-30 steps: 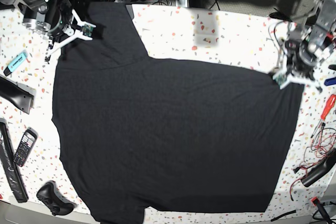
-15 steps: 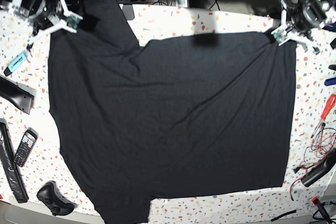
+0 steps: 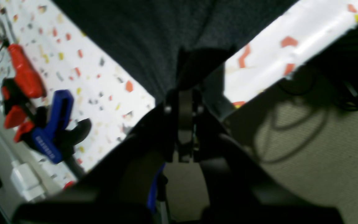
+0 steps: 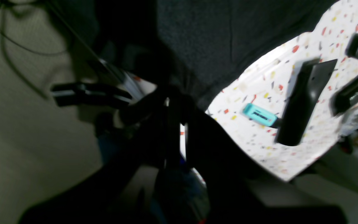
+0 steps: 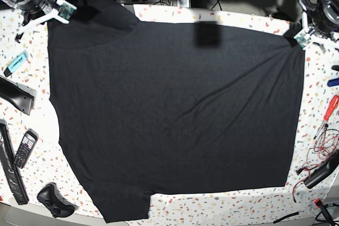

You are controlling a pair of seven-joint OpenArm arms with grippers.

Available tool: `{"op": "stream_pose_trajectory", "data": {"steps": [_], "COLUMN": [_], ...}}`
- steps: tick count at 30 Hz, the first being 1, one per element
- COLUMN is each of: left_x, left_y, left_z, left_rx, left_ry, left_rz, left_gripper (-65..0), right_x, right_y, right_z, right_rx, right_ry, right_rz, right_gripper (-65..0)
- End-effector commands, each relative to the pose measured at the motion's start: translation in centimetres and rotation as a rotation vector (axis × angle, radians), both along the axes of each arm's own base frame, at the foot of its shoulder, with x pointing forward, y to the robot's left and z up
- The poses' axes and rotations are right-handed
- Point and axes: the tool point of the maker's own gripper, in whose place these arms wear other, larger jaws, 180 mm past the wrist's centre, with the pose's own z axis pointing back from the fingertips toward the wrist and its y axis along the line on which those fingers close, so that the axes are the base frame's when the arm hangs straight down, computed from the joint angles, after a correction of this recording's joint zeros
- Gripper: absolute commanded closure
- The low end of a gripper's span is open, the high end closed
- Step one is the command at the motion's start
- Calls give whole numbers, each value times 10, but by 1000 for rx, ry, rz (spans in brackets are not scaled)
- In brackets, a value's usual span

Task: Fold the T-shirt properly
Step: 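Pull both shoulder corners apart and back to straighten the shirt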

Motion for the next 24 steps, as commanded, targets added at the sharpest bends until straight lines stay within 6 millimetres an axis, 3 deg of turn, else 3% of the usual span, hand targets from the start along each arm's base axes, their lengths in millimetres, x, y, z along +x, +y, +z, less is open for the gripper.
{"op": "stream_pose_trajectory", "data": {"steps": [1, 6, 13, 18, 24], "left_x": [10, 24, 65, 84, 103], "left_y": [5, 12, 15, 24, 26], "left_z": [12, 26, 51, 42, 31], "left_rx": [15, 6, -32, -92, -141], "left_ry": [-44, -111, -279, -319, -317], "left_rz": [-1, 21, 69, 135, 147], "left_gripper": [0, 0, 0, 0, 0], "right_x": [7, 20, 65, 94, 131], "right_y": [3, 4, 12, 11, -4], "right_z": [7, 15, 40, 50, 50], "right_rx": [9, 36, 134, 197, 287], "right_ry": [-31, -98, -323, -442, -533], "right_rz": [15, -2, -110, -166, -250], "right_gripper": [0, 0, 0, 0, 0]}}
